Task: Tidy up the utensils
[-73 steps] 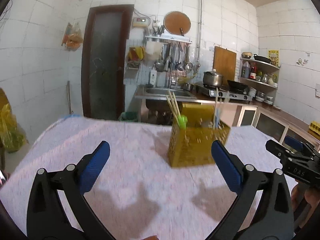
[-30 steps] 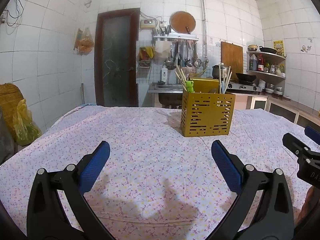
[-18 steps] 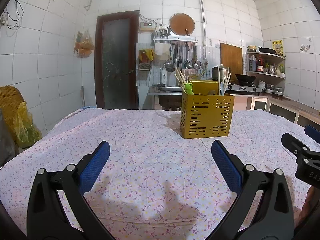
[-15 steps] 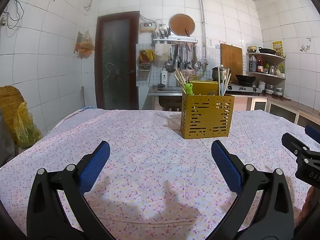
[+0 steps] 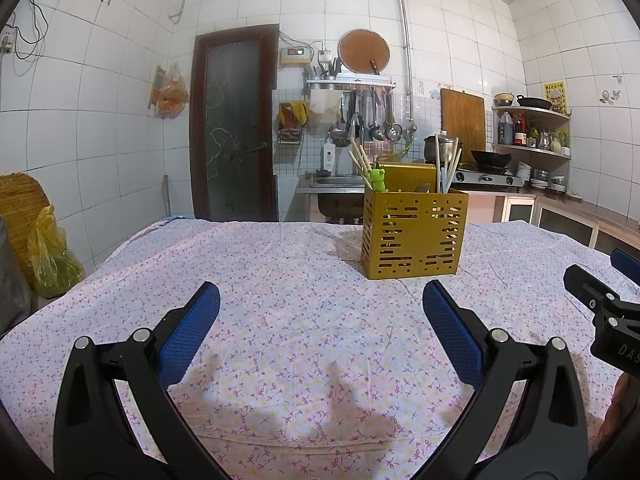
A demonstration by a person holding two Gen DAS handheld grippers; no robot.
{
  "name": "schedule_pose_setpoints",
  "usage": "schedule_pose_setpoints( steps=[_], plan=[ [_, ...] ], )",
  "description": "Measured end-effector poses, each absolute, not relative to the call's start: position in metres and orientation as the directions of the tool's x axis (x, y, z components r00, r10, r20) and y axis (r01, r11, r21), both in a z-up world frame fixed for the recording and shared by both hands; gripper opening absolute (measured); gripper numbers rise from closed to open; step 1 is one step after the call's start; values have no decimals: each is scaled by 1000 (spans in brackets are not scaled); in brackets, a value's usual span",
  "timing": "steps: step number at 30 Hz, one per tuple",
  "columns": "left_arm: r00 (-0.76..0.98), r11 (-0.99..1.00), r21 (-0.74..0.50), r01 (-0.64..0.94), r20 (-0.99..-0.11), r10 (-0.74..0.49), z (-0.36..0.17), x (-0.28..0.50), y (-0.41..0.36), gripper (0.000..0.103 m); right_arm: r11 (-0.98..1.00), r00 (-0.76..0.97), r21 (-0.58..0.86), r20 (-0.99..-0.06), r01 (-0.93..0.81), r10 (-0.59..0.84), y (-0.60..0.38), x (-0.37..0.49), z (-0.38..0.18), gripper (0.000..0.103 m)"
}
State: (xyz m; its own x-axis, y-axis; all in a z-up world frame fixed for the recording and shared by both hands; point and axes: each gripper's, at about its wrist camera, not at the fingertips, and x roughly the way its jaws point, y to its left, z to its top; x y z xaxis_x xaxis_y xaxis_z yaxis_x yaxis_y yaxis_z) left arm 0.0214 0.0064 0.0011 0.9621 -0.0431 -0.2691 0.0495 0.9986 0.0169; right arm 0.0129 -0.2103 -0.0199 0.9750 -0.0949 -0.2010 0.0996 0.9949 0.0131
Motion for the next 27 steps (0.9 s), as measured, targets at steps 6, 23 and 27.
schedule_pose_setpoints(
  steps=[6,23,27],
  plan=[
    [963,999,17,50,-267,-44,1,21,7,98,995,975,13,-200,99,-95,-211,13,-20,99],
    [964,999,16,47,-264,-41,3,22,9,98,995,974,12,-203,102,-97,-210,13,-20,99],
    [964,999,16,48,-264,-42,3,22,8,98,995,974,14,-202,103,-98,-210,14,-20,99]
  ],
)
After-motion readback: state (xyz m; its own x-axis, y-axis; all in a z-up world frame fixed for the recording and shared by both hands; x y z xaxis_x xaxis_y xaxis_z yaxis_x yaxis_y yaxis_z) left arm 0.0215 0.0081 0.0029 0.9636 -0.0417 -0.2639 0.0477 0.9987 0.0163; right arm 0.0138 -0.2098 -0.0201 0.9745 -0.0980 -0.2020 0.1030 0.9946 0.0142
